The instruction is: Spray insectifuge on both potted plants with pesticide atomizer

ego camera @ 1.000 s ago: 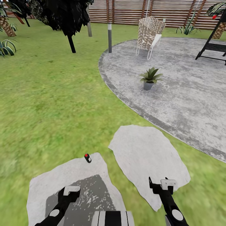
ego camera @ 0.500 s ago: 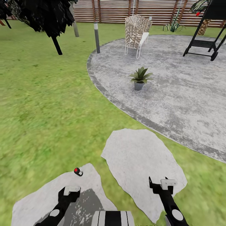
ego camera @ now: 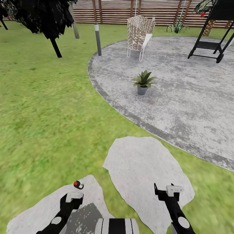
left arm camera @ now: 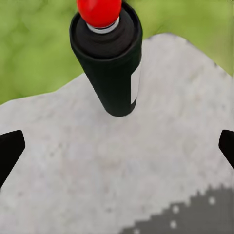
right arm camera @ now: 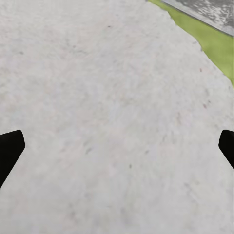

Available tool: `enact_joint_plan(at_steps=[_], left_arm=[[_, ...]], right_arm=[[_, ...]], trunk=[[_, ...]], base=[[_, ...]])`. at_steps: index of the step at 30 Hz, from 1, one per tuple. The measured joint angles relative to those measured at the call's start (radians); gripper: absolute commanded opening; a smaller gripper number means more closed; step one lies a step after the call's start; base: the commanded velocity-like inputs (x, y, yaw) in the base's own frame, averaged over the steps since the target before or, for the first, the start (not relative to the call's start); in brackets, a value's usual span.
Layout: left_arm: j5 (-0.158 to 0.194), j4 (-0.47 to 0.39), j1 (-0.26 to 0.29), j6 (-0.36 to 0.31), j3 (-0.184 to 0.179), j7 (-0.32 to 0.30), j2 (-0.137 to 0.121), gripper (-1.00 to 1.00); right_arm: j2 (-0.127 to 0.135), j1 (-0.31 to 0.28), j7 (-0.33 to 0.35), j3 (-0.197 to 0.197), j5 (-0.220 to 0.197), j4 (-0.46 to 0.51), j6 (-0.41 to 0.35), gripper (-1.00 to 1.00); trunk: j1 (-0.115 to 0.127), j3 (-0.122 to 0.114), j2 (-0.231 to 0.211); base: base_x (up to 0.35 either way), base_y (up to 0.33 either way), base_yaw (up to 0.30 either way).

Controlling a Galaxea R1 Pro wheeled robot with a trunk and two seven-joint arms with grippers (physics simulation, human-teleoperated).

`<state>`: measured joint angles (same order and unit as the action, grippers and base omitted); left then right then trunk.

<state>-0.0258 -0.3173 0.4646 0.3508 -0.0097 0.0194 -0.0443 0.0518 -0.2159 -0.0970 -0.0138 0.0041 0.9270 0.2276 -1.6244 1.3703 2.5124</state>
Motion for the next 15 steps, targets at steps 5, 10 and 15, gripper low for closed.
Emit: enact_joint_plan(at_steps=[5, 10, 15], left_arm=[[0.0, -0.001, 0.0, -0.001, 0.0, 0.0, 0.0, 1.0], [0.0, -0.001, 0.0, -0.001, 0.0, 0.0, 0.0, 1.0], [0.0, -0.001, 0.0, 0.0, 0.0, 0.0, 0.0, 1.0]], right_arm=[[0.0, 0.0, 0.0, 0.0, 0.0, 0.0, 0.0, 1.0], [0.0, 0.0, 0.0, 0.0, 0.0, 0.0, 0.0, 1.0], [0.0, 0.001, 0.0, 0.0, 0.0, 0.0, 0.0, 1.0]], trunk=[[0.0, 0.0, 0.0], [0.0, 0.0, 0.0], [0.0, 0.0, 0.0]], base=[[0.042, 0.0, 0.0], [0.209, 0.033, 0.0], [0.049, 0.009, 0.0]])
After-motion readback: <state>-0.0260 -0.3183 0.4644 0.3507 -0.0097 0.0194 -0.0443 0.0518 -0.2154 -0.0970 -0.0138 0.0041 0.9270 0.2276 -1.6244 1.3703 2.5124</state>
